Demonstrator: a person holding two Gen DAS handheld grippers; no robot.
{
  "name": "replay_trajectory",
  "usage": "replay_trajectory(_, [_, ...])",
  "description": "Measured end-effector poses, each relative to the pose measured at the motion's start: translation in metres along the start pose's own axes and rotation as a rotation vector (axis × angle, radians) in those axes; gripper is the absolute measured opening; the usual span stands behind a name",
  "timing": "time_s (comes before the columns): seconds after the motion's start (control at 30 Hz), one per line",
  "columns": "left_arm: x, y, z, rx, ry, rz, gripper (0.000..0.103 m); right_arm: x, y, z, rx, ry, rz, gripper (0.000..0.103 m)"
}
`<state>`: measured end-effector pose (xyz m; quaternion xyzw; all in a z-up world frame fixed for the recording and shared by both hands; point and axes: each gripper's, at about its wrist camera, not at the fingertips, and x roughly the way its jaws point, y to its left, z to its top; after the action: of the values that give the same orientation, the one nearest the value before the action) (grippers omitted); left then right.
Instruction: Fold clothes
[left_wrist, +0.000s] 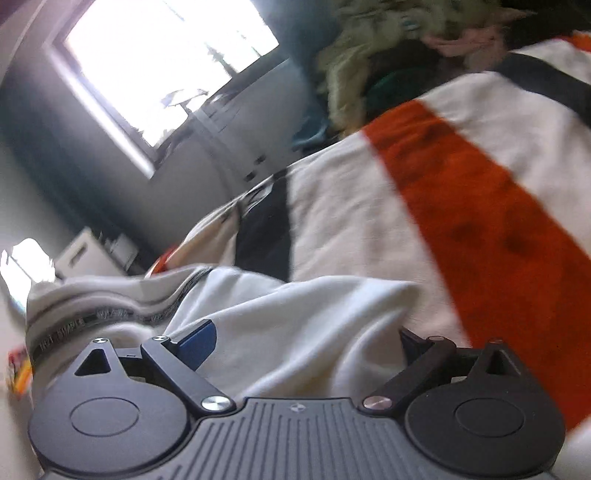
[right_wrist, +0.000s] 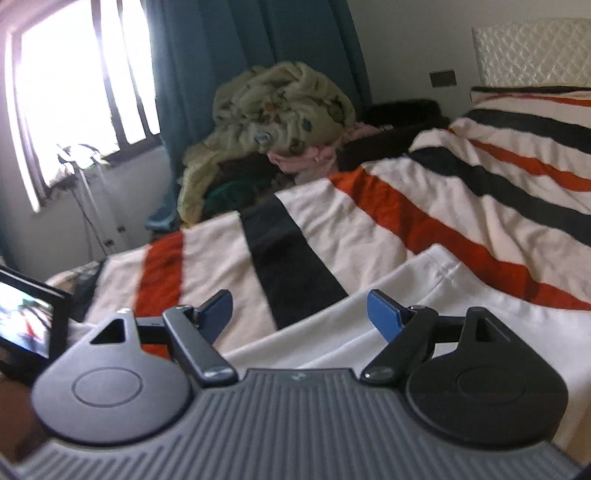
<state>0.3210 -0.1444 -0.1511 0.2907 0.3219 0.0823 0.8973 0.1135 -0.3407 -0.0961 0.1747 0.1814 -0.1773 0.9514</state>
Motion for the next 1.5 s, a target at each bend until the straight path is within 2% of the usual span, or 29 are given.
replay_trajectory(0.03, [0.004, 0.002, 0.003, -0.01, 0.019, -0.022, 0.082, 0.006, -0.003, -0.001, 0.013, 0.007, -0.004, 0.082])
replay_trajectory(0.07, [0.006, 0.003, 0.007, -0.015, 0.029, -0.039, 0.078, 0.012, -0.005, -0.003, 0.026, 0.017, -0.009, 0.082])
replay_trajectory(0.1, [0.008, 0.003, 0.011, -0.019, 0.039, -0.056, 0.06, 0.016, -0.007, -0.004, 0.036, 0.029, -0.014, 0.082])
replay_trajectory(0.13, [0.008, 0.003, 0.015, -0.021, 0.049, -0.076, 0.032, 0.019, -0.009, -0.006, 0.045, 0.04, -0.017, 0.082])
replay_trajectory(0.2, [0.006, 0.0, 0.026, -0.019, 0.068, -0.122, 0.017, 0.023, -0.011, -0.008, 0.06, 0.053, -0.018, 0.082])
replay_trajectory(0.27, [0.002, 0.003, 0.037, -0.022, 0.061, -0.158, 0.014, 0.023, -0.012, -0.009, 0.068, 0.053, -0.015, 0.082])
replay_trajectory(0.37, [-0.017, 0.017, 0.059, -0.095, 0.006, -0.221, 0.013, 0.018, -0.01, -0.008, 0.063, 0.029, -0.01, 0.082])
replay_trajectory(0.47, [-0.051, 0.027, 0.091, -0.178, -0.099, -0.321, 0.012, 0.013, -0.009, -0.007, 0.066, 0.009, -0.009, 0.082])
replay_trajectory(0.57, [-0.097, 0.036, 0.121, -0.281, -0.254, -0.464, 0.012, 0.008, -0.011, -0.005, 0.067, -0.02, -0.028, 0.082])
replay_trajectory(0.63, [-0.126, 0.038, 0.134, -0.339, -0.346, -0.571, 0.013, 0.006, -0.012, -0.005, 0.07, -0.037, -0.042, 0.082])
replay_trajectory(0.67, [-0.135, 0.034, 0.137, -0.36, -0.364, -0.612, 0.014, 0.005, -0.013, -0.005, 0.071, -0.044, -0.048, 0.082])
replay_trajectory(0.77, [-0.141, 0.012, 0.135, -0.355, -0.338, -0.657, 0.028, 0.002, -0.015, -0.004, 0.073, -0.062, -0.064, 0.082])
replay_trajectory(0.8, [-0.139, 0.006, 0.132, -0.34, -0.321, -0.664, 0.038, 0.002, -0.016, -0.004, 0.073, -0.065, -0.069, 0.082])
replay_trajectory(0.83, [-0.137, 0.001, 0.127, -0.33, -0.302, -0.661, 0.046, 0.002, -0.017, -0.005, 0.073, -0.067, -0.073, 0.082])
replay_trajectory(0.93, [-0.133, -0.003, 0.109, -0.303, -0.253, -0.657, 0.061, 0.002, -0.019, -0.006, 0.077, -0.062, -0.076, 0.082])
replay_trajectory(0.97, [-0.134, 0.001, 0.102, -0.296, -0.249, -0.659, 0.063, 0.002, -0.02, -0.005, 0.08, -0.061, -0.073, 0.082])
replay_trajectory(1.03, [-0.139, 0.018, 0.08, -0.298, -0.265, -0.654, 0.074, 0.001, -0.019, -0.005, 0.083, -0.068, -0.069, 0.082])
replay_trajectory(1.1, [-0.147, 0.039, 0.054, -0.311, -0.28, -0.641, 0.08, 0.0, -0.018, -0.006, 0.078, -0.075, -0.064, 0.082])
replay_trajectory(1.23, [-0.168, 0.091, -0.002, -0.365, -0.259, -0.588, 0.088, -0.004, -0.015, -0.006, 0.063, -0.085, -0.055, 0.082])
replay_trajectory(1.33, [-0.187, 0.132, -0.041, -0.429, -0.268, -0.513, 0.096, -0.01, -0.012, -0.005, 0.042, -0.106, -0.049, 0.082])
replay_trajectory(1.4, [-0.199, 0.155, -0.068, -0.463, -0.267, -0.461, 0.097, -0.016, -0.009, -0.004, 0.022, -0.126, -0.044, 0.082])
replay_trajectory(1.5, [-0.208, 0.185, -0.104, -0.537, -0.249, -0.44, 0.097, -0.027, -0.003, -0.004, -0.02, -0.157, -0.035, 0.082])
